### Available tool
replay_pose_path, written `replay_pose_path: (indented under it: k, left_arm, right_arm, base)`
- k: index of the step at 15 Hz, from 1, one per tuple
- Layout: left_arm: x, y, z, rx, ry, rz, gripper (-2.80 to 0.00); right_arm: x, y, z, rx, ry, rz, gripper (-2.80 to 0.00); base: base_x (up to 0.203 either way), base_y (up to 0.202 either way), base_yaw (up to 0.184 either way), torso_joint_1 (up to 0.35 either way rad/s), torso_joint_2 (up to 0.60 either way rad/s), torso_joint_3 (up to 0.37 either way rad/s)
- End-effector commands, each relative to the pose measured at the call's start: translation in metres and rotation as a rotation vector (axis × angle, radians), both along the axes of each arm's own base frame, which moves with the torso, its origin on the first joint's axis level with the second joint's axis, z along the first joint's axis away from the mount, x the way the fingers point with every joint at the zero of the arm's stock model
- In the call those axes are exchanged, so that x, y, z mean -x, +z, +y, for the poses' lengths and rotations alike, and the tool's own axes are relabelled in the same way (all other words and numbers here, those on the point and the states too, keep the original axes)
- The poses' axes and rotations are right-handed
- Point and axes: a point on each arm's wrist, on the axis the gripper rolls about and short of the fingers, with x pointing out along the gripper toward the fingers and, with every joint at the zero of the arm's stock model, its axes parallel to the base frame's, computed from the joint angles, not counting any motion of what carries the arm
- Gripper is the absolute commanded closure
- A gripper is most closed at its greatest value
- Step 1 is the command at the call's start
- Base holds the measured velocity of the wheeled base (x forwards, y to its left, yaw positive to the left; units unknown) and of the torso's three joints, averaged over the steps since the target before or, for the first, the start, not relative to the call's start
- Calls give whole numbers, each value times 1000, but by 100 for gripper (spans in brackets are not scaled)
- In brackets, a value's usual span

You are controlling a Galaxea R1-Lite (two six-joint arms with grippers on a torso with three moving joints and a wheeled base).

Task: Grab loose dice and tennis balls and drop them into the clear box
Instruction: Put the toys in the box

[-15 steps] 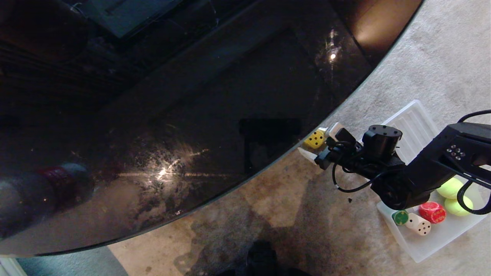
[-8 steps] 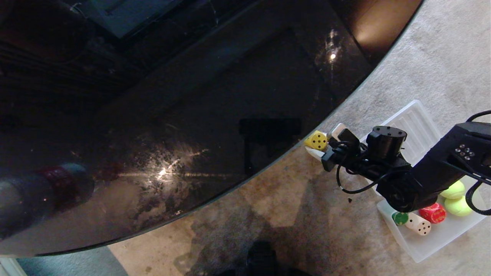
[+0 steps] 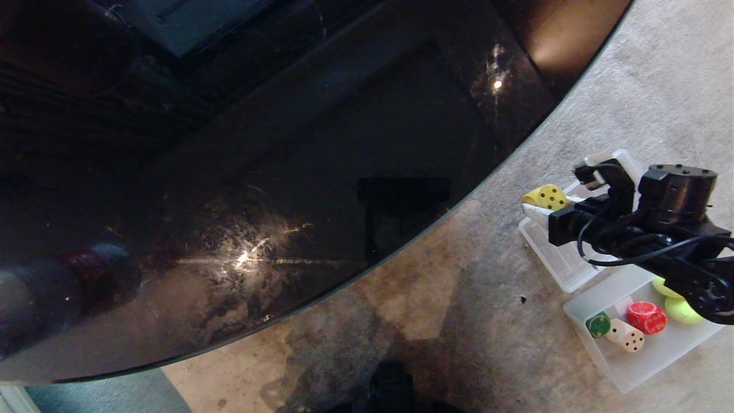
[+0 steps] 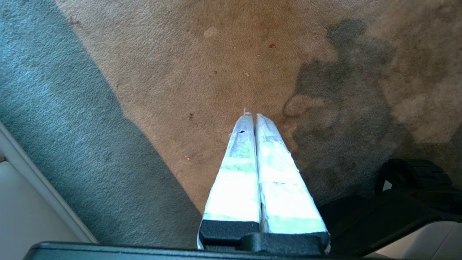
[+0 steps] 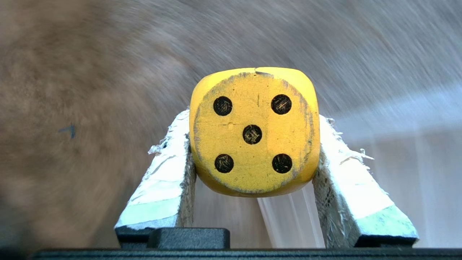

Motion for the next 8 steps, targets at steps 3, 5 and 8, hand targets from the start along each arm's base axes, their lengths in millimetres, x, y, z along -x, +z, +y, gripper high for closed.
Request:
replay_pose_path:
  k: [3, 5, 8]
  left_arm:
    - [0, 0, 0, 0, 0, 0, 0]
    - [0, 0, 0, 0, 0, 1, 0]
    - [0, 0, 0, 0, 0, 0, 0]
  right_arm:
    - [94, 49, -35, -159, -163, 129, 0]
    - [151, 53, -38, -210, -208, 173, 0]
    - [225, 30, -35, -229, -246, 203, 0]
  base:
    - [0, 0, 0, 0, 0, 0]
    - [0, 0, 0, 0, 0, 0]
    - [0, 0, 0, 0, 0, 0]
